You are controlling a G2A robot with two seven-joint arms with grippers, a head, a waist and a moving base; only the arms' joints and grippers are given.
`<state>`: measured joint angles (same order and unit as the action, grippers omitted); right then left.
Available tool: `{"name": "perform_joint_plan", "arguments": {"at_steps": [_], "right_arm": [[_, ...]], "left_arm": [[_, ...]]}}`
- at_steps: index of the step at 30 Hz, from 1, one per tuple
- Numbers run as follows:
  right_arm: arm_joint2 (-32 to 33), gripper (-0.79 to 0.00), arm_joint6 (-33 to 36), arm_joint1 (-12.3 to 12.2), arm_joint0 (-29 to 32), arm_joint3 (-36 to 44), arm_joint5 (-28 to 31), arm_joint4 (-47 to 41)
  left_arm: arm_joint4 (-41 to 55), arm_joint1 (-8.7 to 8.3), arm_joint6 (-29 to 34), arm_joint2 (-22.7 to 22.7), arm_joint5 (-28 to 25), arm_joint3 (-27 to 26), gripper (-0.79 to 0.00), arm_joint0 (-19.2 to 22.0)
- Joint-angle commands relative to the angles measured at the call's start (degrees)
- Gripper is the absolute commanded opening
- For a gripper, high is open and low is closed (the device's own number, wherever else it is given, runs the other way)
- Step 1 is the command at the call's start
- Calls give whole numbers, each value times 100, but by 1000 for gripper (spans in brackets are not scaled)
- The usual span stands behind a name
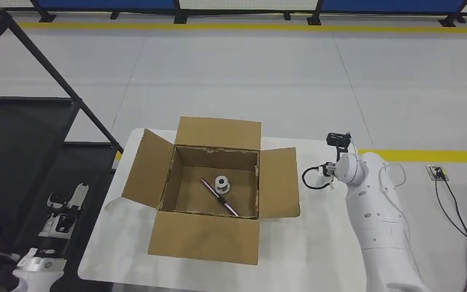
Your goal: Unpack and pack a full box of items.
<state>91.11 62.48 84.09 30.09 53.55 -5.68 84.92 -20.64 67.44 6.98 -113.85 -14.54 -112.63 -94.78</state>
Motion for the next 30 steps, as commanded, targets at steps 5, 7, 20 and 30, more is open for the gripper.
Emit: {"name": "perform_joint_plan", "arguments": {"at_steps": [5,7,20,30], "right_arm": [[-48,-637,14,-24,93,166,-35,-52],[-42,-699,-3,-32,153,334,-10,-130],[-409,-785,-351,13,1774,4549,-130,-951],[-1845,-785,139,44,2246,5673,1025,-1494]], "left_arm": [[0,0,0,0,0,0,0,0],[0,0,0,0,0,0,0,0],[0,0,0,0,0,0,0,0],[0,0,0,0,0,0,0,0]]}}
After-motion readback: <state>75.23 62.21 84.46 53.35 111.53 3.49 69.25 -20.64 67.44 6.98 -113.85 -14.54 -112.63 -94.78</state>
